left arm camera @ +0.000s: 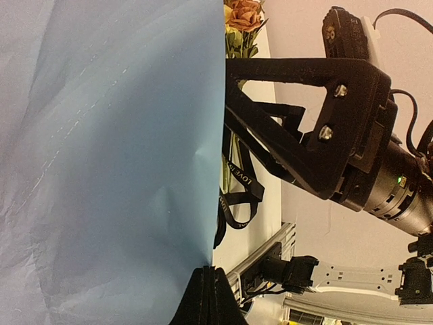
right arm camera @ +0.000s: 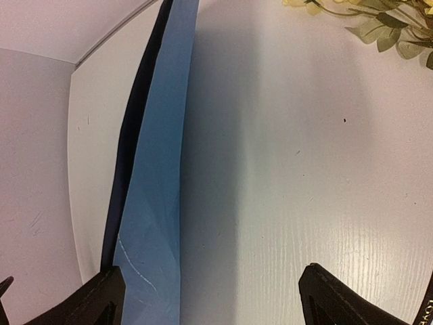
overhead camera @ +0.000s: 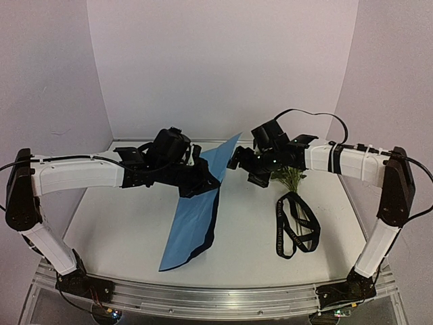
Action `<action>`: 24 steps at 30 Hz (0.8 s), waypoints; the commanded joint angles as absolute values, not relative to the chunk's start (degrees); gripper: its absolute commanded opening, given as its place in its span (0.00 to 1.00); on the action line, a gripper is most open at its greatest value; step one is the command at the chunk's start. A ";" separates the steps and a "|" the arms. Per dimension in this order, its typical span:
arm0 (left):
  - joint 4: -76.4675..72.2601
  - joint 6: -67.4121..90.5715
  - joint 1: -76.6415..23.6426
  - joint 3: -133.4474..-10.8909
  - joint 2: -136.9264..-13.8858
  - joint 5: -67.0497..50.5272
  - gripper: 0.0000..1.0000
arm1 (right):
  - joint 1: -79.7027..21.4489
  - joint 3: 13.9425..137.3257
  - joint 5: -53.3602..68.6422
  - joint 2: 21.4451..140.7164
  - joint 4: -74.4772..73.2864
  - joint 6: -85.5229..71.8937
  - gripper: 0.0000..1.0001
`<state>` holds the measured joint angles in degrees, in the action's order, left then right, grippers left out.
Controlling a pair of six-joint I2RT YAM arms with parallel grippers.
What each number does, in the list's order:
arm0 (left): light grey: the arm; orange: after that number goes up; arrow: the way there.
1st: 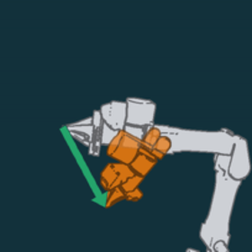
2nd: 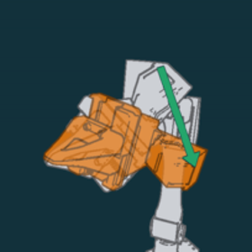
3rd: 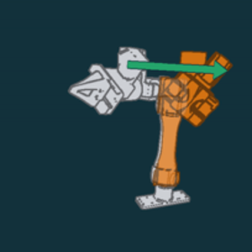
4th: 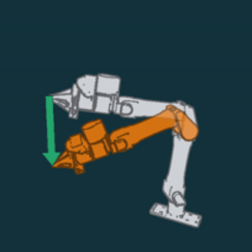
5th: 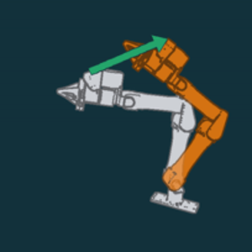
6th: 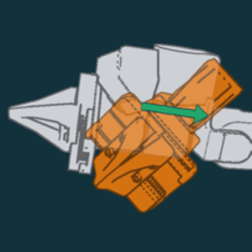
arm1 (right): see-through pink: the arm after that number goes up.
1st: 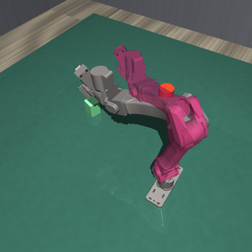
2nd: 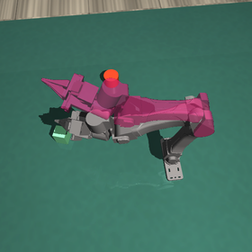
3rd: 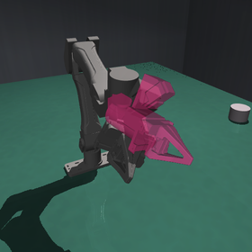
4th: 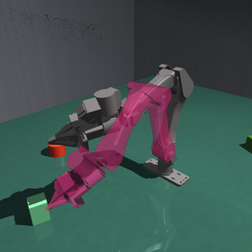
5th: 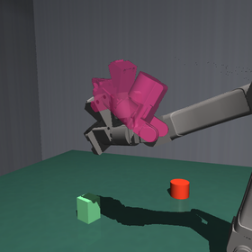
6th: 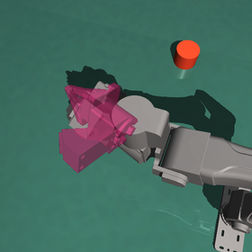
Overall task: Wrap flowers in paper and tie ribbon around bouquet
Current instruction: Flatten the folded wrapping paper at the center of the board.
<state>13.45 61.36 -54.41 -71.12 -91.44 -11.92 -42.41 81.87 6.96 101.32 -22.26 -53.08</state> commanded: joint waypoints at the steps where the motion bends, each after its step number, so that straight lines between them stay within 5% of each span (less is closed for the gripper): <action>1: 12.12 60.59 -54.23 -74.07 -90.94 -12.83 0.00 | -42.29 82.91 7.00 99.59 -20.74 -53.44 0.92; 24: 6.02 68.34 -52.65 -73.04 -91.23 -17.33 0.00 | -47.32 65.78 19.29 83.78 -15.42 -51.25 0.90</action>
